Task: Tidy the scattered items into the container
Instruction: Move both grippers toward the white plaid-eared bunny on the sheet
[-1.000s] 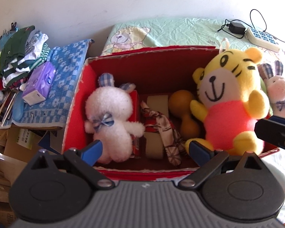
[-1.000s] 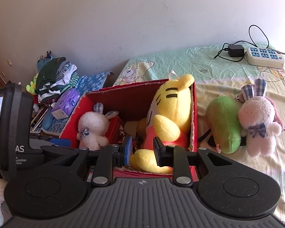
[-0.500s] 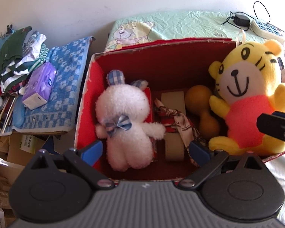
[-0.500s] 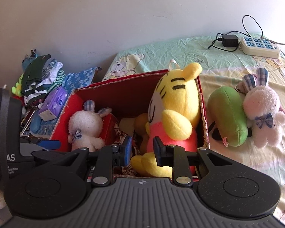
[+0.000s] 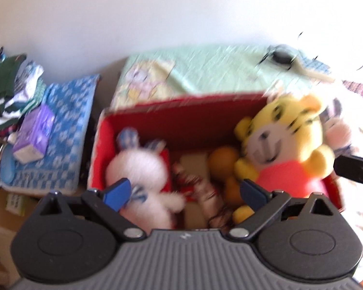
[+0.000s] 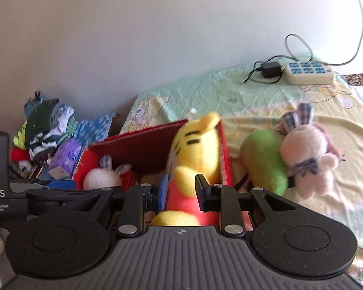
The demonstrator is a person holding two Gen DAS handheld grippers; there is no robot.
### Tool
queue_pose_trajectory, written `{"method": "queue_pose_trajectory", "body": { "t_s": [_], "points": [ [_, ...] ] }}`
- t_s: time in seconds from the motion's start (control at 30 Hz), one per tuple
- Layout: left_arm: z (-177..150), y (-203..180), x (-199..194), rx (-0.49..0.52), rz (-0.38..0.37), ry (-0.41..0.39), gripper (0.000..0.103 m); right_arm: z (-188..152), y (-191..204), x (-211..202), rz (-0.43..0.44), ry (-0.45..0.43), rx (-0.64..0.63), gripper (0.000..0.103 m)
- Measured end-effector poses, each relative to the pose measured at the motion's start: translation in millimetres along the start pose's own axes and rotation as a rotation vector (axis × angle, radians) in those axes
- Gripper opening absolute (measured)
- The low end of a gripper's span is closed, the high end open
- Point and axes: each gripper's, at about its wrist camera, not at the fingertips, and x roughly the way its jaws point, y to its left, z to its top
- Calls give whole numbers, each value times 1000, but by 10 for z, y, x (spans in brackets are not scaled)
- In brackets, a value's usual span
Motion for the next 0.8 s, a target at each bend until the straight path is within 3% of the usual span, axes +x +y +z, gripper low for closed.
{"method": "queue_pose_trajectory", "body": {
  "t_s": [0.13,0.23,0.37,0.47,0.53,0.57,0.8],
  "points": [
    [114,-267,-160,45,-81,-84,98,67,-370,-126,-65,-38,64,26],
    [169,-568,-242,94,-188,-133,98,86,-721,-136,-128,-30,107,26],
    [211,-1032,-194,113,-305,-132,98,86,-1200,-112,-137,6,173,27],
    [226,-1402,-52,106,-331,-82,97,113,-1502,-66,-122,37,185,28],
    [221,-1625,61,99,-333,-49,97,152,-1695,-44,-98,47,191,40],
    [217,-1729,117,97,-330,-37,97,170,-1791,-33,-91,51,191,42],
    [89,-2310,620,49,-322,50,97,328,-2349,167,17,119,191,42]
  ]
}}
